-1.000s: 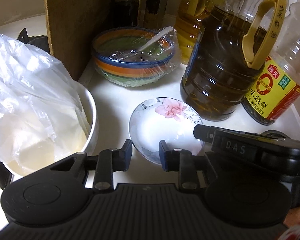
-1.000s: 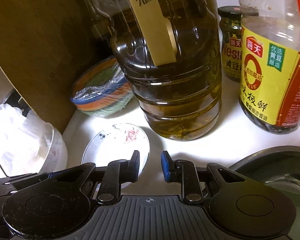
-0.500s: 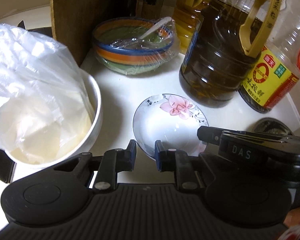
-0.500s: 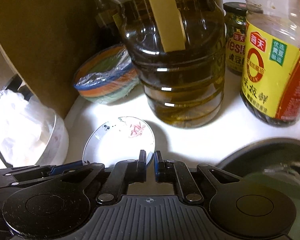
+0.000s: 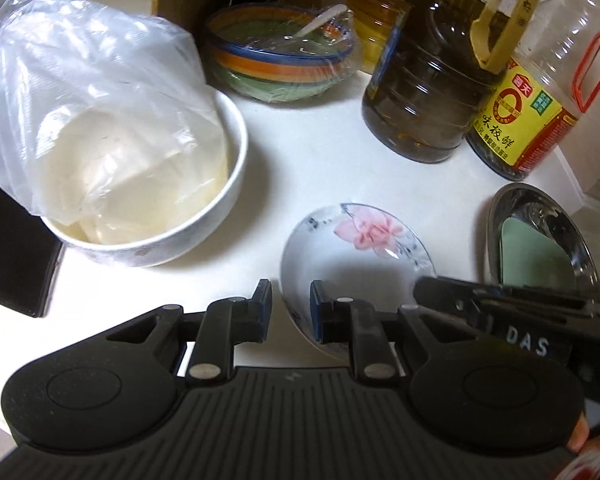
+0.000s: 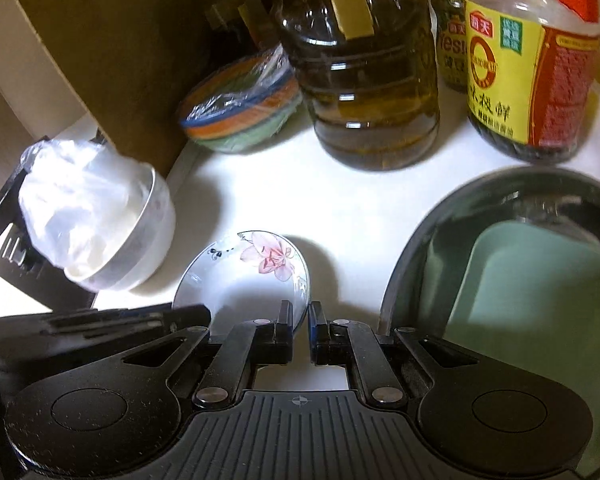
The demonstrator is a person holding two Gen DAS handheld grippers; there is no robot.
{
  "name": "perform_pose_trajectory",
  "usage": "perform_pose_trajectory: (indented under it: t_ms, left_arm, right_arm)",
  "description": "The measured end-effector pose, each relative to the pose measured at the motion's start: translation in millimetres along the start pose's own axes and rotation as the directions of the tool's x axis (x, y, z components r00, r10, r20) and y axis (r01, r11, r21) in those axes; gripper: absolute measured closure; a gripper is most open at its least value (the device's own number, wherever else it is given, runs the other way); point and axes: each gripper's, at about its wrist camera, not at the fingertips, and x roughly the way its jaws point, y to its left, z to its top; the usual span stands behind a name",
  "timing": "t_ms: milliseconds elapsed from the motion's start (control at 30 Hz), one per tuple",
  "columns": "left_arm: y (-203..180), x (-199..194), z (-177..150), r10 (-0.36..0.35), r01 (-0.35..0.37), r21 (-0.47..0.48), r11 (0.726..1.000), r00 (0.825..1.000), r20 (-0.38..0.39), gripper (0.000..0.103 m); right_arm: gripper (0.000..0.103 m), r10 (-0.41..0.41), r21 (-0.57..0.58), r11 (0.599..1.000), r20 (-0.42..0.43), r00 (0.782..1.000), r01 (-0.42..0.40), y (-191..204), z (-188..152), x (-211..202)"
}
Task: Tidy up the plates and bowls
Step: 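Close the right tool on the floral saucer's rim and lift it, then carry the floral saucer with the right tool over the green plate in the basin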
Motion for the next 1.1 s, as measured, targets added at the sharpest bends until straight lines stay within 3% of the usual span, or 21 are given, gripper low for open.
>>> perform_pose_trajectory:
  t_ms: [533,1100]
  left_arm:
    - [0.5,7.8,6.5,-0.015,0.014,0.046,0.999,1.0,0.01,0.09]
    - [0.8,5.6,4.8,-0.017,0.016,0.055,0.998,1.0,0.004,0.094]
  right_arm:
    - [0.095,-0.034,0.031,0.999,0.041,0.999,0.033,0.8,3.3,-1.1]
    - [0.095,-0.04,0.036,0.999,0.03,0.999,0.039,2.6,2.5,9.6]
